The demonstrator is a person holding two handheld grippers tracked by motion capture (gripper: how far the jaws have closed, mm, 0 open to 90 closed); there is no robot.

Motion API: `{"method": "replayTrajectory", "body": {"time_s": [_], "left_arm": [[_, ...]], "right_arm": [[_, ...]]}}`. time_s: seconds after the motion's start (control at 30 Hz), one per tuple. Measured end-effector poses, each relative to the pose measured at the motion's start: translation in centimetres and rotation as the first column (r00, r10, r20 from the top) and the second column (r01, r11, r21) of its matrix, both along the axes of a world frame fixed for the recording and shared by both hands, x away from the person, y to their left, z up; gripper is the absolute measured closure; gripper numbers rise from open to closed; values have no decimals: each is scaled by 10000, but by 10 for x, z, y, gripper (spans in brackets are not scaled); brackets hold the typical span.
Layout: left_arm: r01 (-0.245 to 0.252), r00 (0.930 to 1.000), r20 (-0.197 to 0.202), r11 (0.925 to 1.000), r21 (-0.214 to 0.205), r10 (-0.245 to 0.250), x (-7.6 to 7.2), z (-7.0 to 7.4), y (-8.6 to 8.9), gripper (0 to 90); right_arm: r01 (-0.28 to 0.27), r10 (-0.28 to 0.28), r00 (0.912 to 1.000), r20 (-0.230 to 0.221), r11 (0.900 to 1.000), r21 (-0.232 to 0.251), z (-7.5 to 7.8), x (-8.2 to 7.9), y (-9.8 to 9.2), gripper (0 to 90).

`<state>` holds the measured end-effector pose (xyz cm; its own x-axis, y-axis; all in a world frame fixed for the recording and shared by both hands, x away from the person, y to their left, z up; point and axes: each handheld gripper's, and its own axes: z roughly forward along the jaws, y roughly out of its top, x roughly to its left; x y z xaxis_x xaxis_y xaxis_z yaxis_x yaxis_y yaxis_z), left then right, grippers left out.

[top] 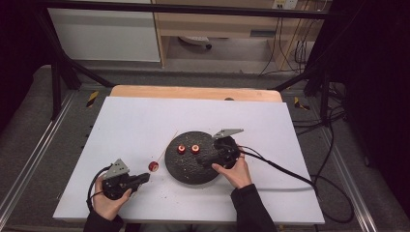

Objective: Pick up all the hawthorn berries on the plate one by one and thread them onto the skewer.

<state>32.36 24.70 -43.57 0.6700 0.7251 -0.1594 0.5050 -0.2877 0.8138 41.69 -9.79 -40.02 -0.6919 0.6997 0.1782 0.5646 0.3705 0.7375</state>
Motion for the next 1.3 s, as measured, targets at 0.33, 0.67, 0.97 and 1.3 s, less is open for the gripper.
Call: {"method": "replayTrajectory", "body": {"time_s": [0.33, 0.67, 0.97, 1.3], "left_arm": [[-27, 10000, -94, 10000, -86, 26, -1, 0, 7, 884], [-53, 9998, -176, 9999, -152, 51, 0, 0, 7, 884], [-5, 9998, -204, 10000, -86, 4, 1, -1, 7, 884], [34, 9997, -245, 10000, -20, -34, 1, -1, 6, 883]], "right_arm": [[-352, 316, 9992, -243, 9852, -1677, 13, 25, 24, 58], [-843, 671, 9951, -731, 9599, -2673, 10, 48, 50, 160], [-980, 631, 9912, -1160, 9404, -3256, 3, 61, 61, 329], [-934, 385, 9844, -1718, 9413, -3243, -6, 69, 63, 496]]}}
